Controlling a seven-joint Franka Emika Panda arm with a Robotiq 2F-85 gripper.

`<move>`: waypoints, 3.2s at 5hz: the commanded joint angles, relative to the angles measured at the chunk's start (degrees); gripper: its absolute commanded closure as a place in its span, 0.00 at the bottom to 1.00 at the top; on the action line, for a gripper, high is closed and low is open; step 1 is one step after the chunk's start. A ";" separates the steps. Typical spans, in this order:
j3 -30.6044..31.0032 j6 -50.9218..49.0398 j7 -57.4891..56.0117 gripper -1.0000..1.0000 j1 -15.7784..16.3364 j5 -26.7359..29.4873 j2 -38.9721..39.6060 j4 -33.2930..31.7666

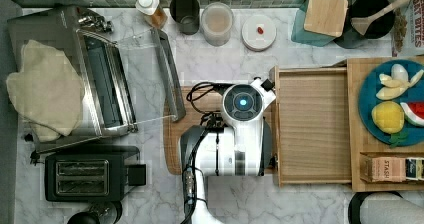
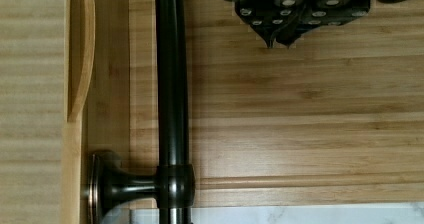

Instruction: Close the drawer.

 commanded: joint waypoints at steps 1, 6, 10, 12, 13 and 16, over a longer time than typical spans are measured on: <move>-1.32 12.08 -6.50 1.00 -1.75 -2.15 3.05 -2.89; -5.49 13.70 -6.19 1.00 -4.28 -5.99 3.32 -6.39; -15.26 13.19 -17.80 1.00 -10.72 -4.02 4.70 2.06; -20.54 14.57 -28.88 1.00 -15.52 2.35 9.91 9.61; -22.34 9.19 -33.25 1.00 -18.38 3.51 13.60 17.75; -23.60 12.17 -28.68 1.00 -19.10 0.35 9.14 13.09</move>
